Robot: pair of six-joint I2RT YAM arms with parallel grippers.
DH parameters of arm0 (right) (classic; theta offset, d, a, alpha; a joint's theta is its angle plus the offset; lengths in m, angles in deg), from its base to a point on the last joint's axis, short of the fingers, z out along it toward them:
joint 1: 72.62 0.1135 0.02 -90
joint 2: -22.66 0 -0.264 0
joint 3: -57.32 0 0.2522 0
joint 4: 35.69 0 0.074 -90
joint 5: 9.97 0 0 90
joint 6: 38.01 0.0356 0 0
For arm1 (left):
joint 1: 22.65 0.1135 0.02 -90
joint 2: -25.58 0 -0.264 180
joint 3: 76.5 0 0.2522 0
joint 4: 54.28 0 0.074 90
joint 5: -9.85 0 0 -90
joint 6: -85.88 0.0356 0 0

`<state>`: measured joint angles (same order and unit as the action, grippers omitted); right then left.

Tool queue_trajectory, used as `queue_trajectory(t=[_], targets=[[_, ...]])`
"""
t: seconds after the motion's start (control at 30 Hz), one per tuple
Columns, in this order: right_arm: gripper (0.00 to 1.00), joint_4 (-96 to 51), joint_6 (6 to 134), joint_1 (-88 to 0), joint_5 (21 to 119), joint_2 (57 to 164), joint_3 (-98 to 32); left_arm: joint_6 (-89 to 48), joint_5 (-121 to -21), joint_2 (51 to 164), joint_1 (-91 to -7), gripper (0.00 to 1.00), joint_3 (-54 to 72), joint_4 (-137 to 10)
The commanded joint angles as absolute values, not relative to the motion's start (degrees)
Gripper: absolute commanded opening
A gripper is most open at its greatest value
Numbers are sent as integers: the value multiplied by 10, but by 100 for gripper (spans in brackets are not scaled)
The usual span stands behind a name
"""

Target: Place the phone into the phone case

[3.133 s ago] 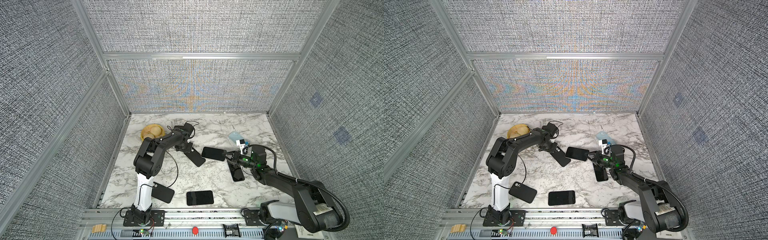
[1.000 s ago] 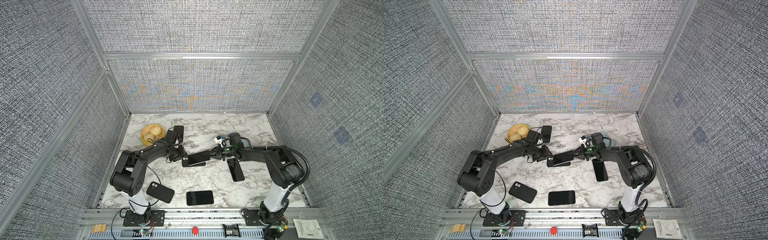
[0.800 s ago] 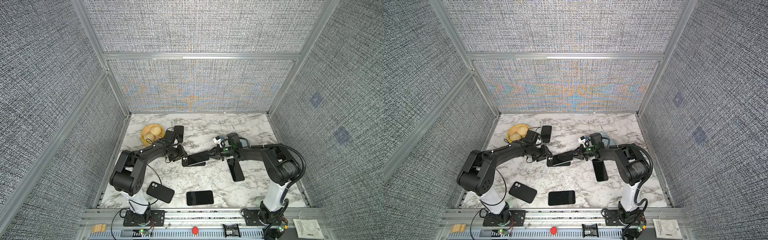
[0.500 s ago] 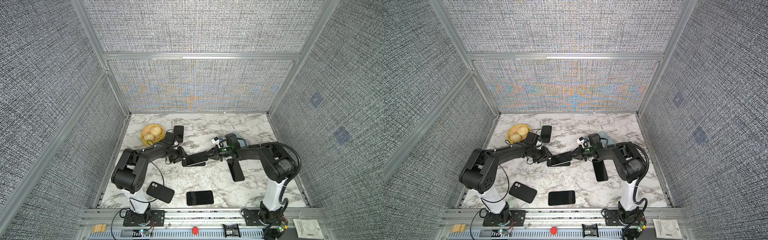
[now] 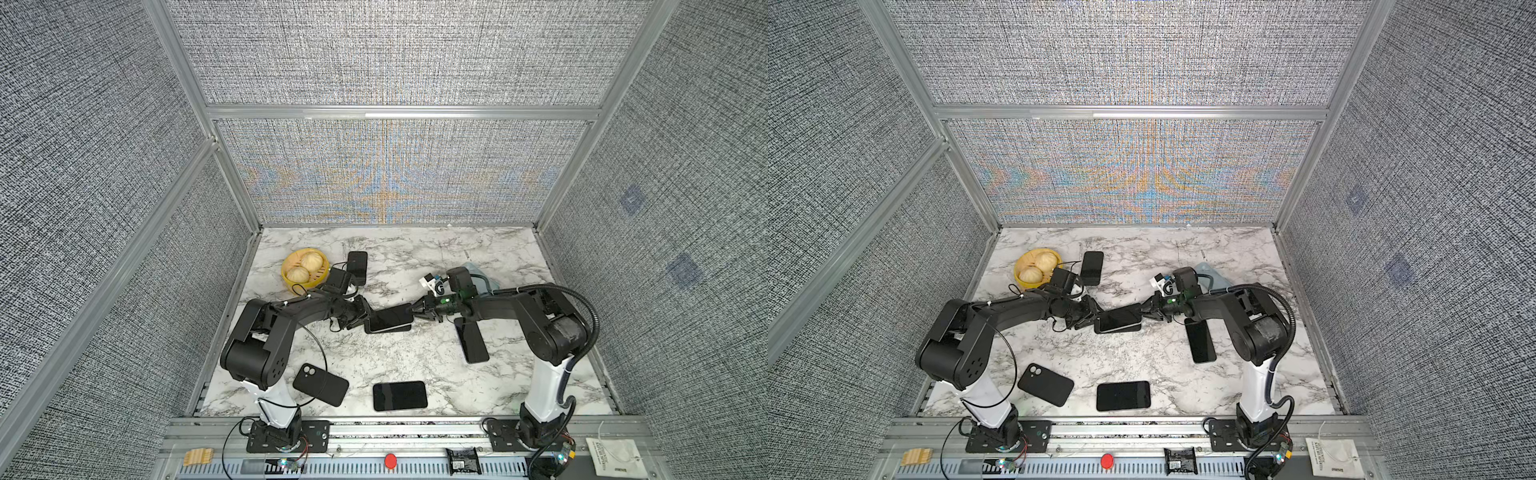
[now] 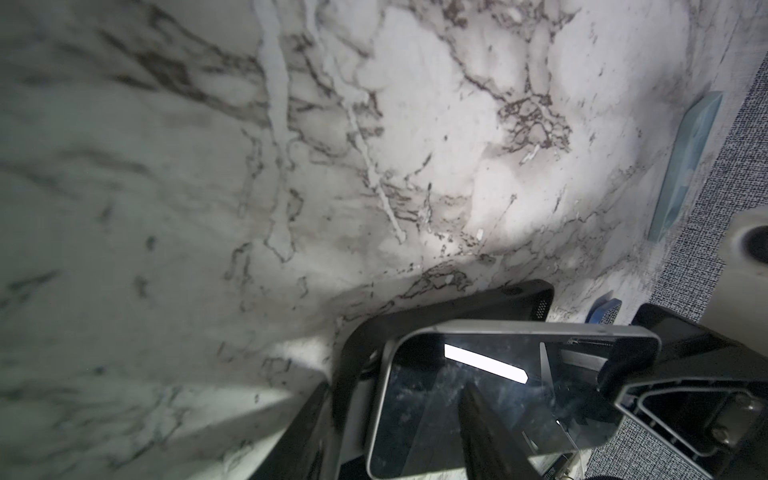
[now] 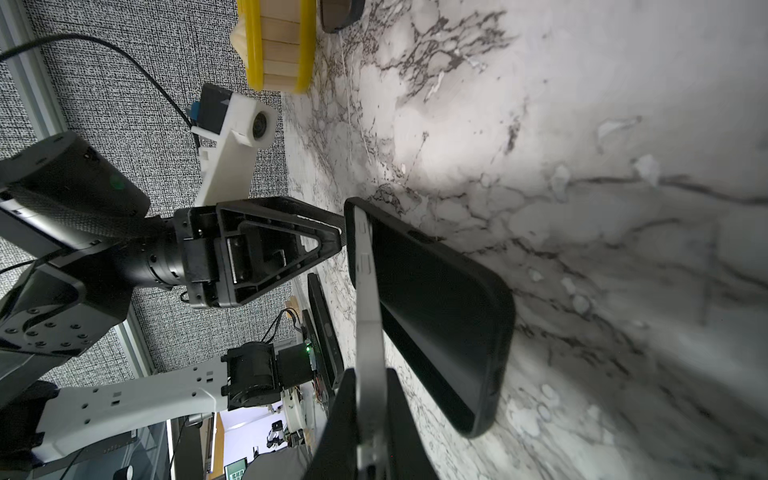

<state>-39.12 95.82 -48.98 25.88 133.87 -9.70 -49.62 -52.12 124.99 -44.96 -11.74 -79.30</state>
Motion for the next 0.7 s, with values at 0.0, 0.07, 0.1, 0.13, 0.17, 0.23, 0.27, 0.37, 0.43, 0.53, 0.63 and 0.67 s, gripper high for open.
queue_trajectory(t=[0.0, 0.07, 0.1, 0.13, 0.17, 0.23, 0.27, 0.37, 0.43, 0.53, 0.63, 0.67], targets=[[0, -356, 937, -484, 293, 1346, -100, -503, -503, 1246, -450, 51, -122, -781], [0, -348, 933, -482, 291, 1355, -109, -503, -503, 1245, -450, 51, -123, -781], [0, -343, 932, -481, 289, 1362, -113, -503, -503, 1244, -450, 51, -124, -780], [0, -337, 929, -480, 288, 1366, -118, -503, -502, 1243, -450, 51, -126, -779], [0, -333, 926, -478, 287, 1371, -121, -503, -502, 1242, -449, 51, -126, -778], [0, -325, 923, -476, 288, 1375, -124, -504, -502, 1241, -450, 50, -127, -778], [0, -322, 920, -475, 290, 1377, -126, -504, -502, 1241, -450, 50, -128, -778], [0, -316, 916, -474, 292, 1379, -127, -505, -501, 1240, -449, 50, -130, -776], [0, -309, 912, -474, 294, 1381, -130, -506, -500, 1240, -450, 50, -131, -774], [4, -296, 904, -473, 298, 1384, -130, -506, -499, 1241, -450, 50, -132, -774], [9, -272, 889, -473, 307, 1384, -130, -506, -499, 1241, -450, 50, -132, -773], [11, -261, 883, -473, 311, 1384, -148, -506, -498, 1241, -450, 50, -133, -771]])
